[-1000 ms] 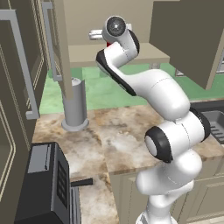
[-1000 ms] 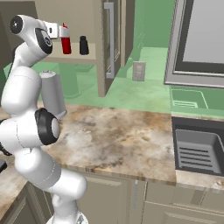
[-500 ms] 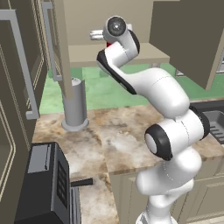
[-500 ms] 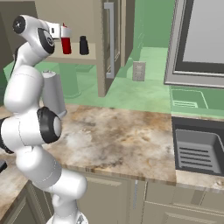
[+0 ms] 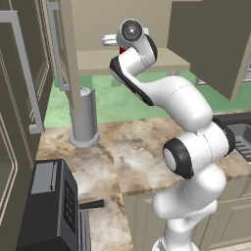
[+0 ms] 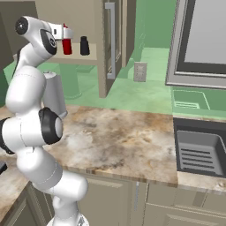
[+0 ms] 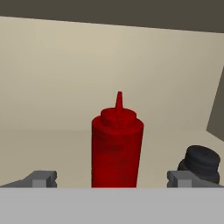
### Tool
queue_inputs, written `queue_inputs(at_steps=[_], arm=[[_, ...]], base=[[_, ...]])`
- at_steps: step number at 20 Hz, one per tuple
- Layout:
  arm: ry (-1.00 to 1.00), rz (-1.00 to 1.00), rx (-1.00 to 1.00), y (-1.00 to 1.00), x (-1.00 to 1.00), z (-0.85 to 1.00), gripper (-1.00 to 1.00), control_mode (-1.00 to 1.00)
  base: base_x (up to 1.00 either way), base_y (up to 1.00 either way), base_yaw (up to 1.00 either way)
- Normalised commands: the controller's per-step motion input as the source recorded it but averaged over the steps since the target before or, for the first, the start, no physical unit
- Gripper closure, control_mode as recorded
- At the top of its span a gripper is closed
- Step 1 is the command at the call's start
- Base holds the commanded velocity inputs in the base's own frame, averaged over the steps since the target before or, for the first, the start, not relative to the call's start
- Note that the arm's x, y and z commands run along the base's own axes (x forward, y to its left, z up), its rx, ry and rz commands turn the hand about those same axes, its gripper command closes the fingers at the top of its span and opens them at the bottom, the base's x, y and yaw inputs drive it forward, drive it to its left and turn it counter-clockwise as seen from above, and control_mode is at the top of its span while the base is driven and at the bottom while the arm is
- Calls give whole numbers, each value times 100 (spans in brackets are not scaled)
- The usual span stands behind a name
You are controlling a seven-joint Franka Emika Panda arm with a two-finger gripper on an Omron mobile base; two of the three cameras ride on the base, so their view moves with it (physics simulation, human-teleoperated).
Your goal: Move the ketchup and shaker from the cabinet to the dining counter.
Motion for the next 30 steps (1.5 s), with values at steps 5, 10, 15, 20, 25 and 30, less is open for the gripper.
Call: queue_inputs(at_steps=[5,10,15,20,25,30], arm=[[0,0,0,-1,13,-5,-100,-100],[0,0,0,-2,16,-9,-100,-100],[0,0,0,0,10,-7,-100,-100],[0,0,0,0,1,-4,-100,-100],[0,0,0,0,7,-5,-100,-100],[0,0,0,0,10,-3,-100,-100]], base=[[0,0,0],[0,0,0],[0,0,0],[0,0,0],[0,0,0],[0,0,0]])
